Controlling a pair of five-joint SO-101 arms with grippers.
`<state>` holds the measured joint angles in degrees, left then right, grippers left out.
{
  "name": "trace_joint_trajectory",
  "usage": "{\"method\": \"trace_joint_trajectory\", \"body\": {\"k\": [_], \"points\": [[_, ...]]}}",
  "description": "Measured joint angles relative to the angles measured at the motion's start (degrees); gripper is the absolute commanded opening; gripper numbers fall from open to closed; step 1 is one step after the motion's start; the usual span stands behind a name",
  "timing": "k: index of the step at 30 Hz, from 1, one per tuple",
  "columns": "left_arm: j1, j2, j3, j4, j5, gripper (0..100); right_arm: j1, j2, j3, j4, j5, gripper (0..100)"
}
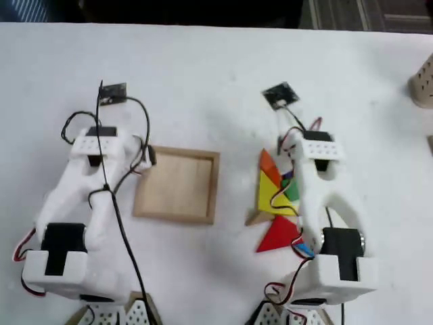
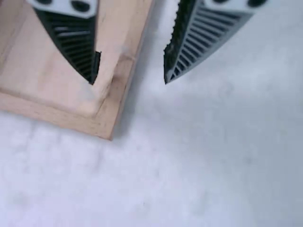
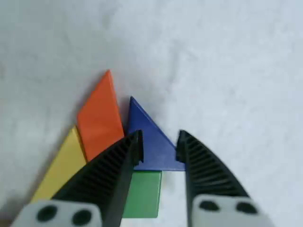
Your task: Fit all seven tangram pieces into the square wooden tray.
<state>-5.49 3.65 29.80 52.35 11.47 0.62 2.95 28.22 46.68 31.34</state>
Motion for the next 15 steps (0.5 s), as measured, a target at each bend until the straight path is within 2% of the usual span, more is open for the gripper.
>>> {"method": "trace_joint_trajectory", "body": {"k": [6,15], "points": [[0.00,0.00,0.00,0.00,0.00,23,0.62,0.26,0.00,4.04,11.25,25.1],[0.00,0.00,0.00,0.00,0.00,23,0.44,3.60,-0.09,4.66,18.99,25.1]]}}
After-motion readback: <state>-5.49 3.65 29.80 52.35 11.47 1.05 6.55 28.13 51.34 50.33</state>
